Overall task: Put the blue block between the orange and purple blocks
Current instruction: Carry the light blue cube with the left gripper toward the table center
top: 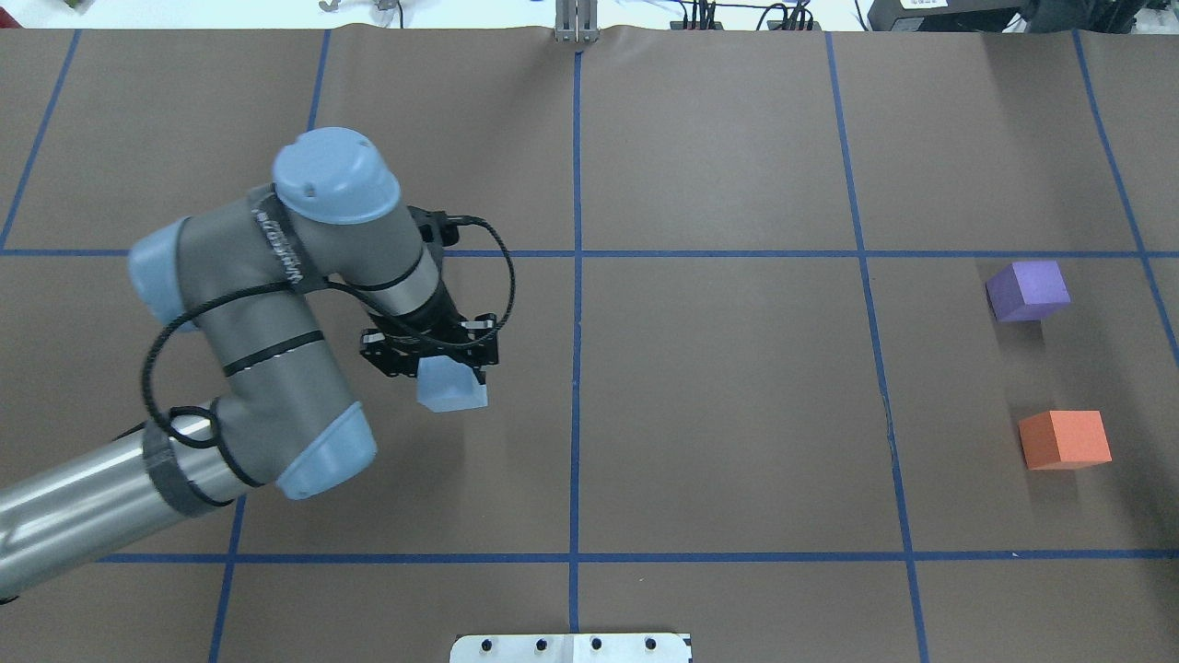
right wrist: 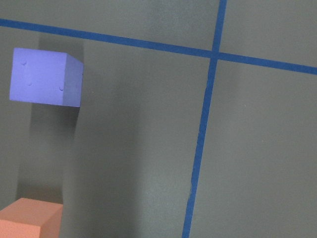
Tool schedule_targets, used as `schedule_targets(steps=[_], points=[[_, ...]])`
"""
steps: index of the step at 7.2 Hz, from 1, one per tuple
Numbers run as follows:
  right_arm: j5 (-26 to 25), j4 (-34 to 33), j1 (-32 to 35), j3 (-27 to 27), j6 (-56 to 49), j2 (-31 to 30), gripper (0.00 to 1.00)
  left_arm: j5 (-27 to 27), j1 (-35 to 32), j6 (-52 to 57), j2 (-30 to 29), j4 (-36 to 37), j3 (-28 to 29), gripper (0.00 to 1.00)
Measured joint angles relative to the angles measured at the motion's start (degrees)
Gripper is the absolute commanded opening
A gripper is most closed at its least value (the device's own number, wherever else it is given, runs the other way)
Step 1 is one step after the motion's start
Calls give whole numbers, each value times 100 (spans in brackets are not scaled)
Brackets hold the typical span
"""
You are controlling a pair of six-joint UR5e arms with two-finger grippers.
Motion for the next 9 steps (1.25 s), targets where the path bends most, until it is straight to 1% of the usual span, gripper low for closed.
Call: schedule_targets(steps=[2, 3, 4, 5, 6, 7, 9], points=[[25, 105, -67, -2, 8, 6, 100, 433, 343, -106, -1505, -139, 1627, 0], [49, 118, -124, -3, 9, 13, 100, 634, 446, -169, -1949, -403, 2280, 0], [73, 123, -177, -3, 10, 17, 100, 737, 506, -257, -2140, -632, 2635, 0], [88, 125, -260, -3, 8, 20, 100, 855, 581, -303, -2282, -782, 2911, 11], [99, 127, -318, -3, 6, 24, 100, 1000, 664, -323, -2428, -886, 3151, 34], [130, 131, -342, -3, 6, 25, 100, 1083, 701, -323, -2519, -936, 3280, 99], [197, 168, -354, 0, -22, 28, 100, 1404, 740, -291, -2598, -960, 3328, 100]])
